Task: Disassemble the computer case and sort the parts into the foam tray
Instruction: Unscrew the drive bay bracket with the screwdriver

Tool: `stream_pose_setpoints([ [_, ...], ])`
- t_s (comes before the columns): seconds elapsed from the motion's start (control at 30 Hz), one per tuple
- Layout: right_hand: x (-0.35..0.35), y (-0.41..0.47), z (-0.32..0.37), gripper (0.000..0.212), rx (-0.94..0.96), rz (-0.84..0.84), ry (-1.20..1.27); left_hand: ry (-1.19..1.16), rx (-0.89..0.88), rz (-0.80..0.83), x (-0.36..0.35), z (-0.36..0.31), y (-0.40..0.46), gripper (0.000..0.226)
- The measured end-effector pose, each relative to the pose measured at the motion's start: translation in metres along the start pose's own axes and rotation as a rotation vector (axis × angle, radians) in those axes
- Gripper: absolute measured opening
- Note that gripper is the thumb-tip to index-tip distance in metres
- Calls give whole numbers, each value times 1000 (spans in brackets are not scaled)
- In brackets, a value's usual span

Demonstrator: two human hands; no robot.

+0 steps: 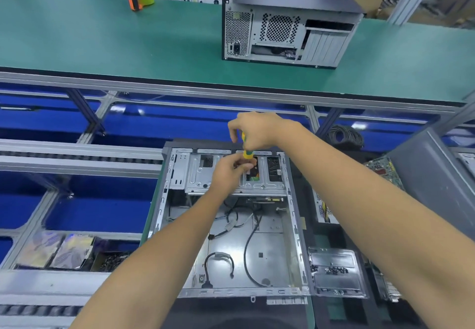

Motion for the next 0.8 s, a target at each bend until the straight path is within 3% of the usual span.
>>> stream_pose_setpoints([
  [0.17,9,2,0,26,-24,-136,-86,144,80,-6,8,4,8,16],
  [0.37,13,1,-4,38,-124,-133,-188,222,82,-33,11,1,9,12],
  [0.5,13,1,-4,33,-193,-99,-278,212,78,-74,11,1,8,13],
  [0.73,6,1,5,14,9,55,10,7,59,-12,12,3,9,20],
  [0.8,4,-2,6,21,59,81,58,-31,9,18,13,-1,9,25],
])
Point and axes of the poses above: each hand's wrist, its own y-axis towards the middle knuckle, its own x-axis out of the back of the hand, z = x × y, the point moved 8 cm from there along y, towards the middle knuckle, and after that the axes turned 3 degrees about x, right-handed, at the moved point
